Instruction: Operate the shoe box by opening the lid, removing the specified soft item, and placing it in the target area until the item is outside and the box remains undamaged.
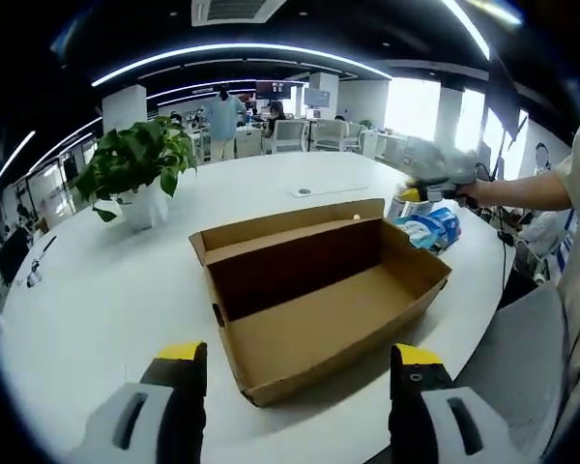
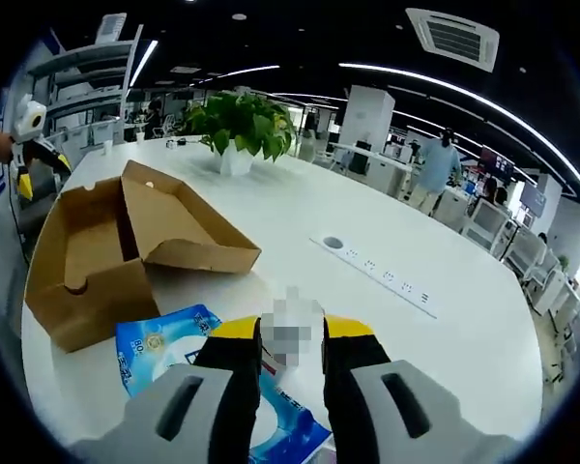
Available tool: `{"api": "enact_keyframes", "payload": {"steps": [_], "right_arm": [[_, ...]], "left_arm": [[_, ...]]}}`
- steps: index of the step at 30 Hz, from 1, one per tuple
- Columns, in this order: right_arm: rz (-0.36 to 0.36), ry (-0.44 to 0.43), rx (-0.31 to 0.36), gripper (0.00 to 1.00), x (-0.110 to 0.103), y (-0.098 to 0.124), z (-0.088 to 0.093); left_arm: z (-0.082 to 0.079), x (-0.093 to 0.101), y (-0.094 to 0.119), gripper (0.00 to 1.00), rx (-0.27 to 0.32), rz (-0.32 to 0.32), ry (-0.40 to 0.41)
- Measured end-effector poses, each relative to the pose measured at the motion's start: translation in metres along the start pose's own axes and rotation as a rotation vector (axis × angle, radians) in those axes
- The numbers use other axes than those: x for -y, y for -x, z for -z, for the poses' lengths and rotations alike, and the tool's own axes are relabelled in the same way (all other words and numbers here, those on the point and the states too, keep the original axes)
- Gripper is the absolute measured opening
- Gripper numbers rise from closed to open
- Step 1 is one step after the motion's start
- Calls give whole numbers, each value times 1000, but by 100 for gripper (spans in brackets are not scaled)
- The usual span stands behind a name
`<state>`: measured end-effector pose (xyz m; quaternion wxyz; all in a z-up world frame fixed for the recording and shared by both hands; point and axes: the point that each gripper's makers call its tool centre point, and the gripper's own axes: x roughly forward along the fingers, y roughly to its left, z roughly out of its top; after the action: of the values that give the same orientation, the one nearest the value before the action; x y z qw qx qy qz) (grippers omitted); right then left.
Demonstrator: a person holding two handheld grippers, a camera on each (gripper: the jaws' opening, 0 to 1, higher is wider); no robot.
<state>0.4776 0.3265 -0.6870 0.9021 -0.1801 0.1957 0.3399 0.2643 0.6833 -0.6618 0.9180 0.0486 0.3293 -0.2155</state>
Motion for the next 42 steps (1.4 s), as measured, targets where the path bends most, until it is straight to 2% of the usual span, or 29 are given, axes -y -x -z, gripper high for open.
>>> {"api": "enact_keyframes", "payload": {"steps": [8,18,33,42], "right_arm": [[36,-9,-21,21,2,0,2],[46,-11,-32,21,0,-2,0],[51,-5,-32,27,1,4,-3],[63,18,4,30,3,14,-24]], "left_arm": [[4,-5,0,72,-13,-26,-1],[8,-13,2,66,-23,-56,17],[13,-28,-1,49,-57,-111,41],[21,-36,-2,39,-84,-136,68]]}}
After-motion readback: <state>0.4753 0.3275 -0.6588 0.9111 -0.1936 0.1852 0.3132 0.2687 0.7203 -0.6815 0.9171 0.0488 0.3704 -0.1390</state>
